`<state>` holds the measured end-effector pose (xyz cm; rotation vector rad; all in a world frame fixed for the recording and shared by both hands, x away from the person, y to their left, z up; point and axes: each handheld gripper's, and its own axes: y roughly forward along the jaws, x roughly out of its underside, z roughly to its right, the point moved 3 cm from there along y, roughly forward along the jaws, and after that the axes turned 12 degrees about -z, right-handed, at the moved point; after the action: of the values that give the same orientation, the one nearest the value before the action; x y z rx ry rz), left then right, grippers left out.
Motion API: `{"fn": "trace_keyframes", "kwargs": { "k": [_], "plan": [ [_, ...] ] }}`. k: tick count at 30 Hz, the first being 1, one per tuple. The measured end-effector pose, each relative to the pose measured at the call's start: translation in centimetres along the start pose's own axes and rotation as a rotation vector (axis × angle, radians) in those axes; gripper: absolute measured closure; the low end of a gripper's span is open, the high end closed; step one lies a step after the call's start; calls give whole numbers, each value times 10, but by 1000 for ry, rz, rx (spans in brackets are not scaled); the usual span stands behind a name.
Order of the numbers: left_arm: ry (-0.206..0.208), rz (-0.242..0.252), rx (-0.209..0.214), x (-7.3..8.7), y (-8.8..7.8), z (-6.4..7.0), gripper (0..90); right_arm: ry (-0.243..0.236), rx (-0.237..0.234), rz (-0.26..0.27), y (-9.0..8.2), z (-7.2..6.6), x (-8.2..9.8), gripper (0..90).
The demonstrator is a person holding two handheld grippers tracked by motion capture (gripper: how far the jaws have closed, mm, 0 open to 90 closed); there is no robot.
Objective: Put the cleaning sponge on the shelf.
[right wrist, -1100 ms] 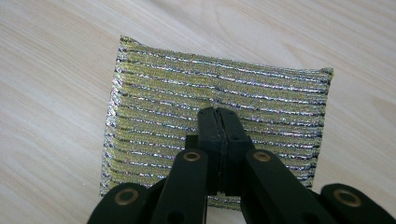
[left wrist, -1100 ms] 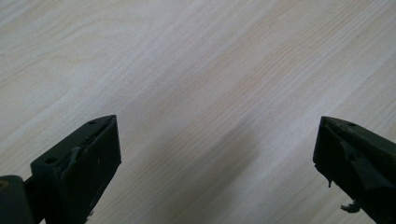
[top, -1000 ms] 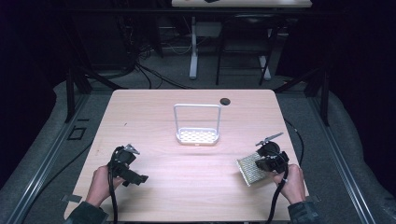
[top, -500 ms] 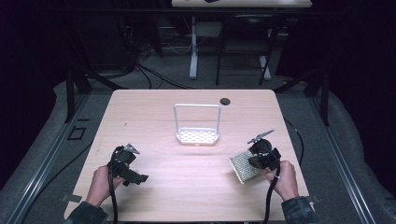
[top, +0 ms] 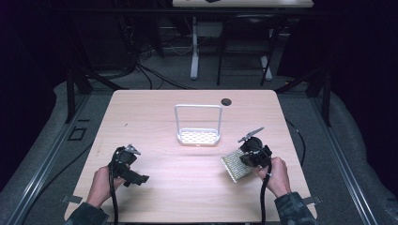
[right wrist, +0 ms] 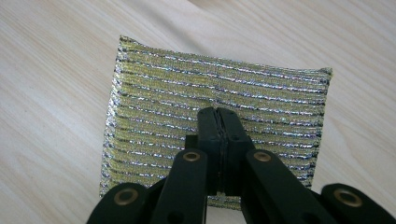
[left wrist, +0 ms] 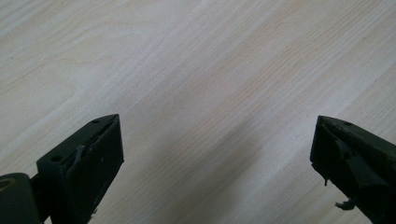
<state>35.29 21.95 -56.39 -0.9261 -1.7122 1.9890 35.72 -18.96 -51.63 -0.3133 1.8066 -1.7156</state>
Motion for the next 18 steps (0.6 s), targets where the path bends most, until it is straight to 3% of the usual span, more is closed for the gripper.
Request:
{"fn": "trace_keyframes", "kwargs": {
  "k": [18],
  "plan": [
    [16,1,-6,-1,0,2,40,-57,-12,7,6,-16,-24,897]
  ]
}}
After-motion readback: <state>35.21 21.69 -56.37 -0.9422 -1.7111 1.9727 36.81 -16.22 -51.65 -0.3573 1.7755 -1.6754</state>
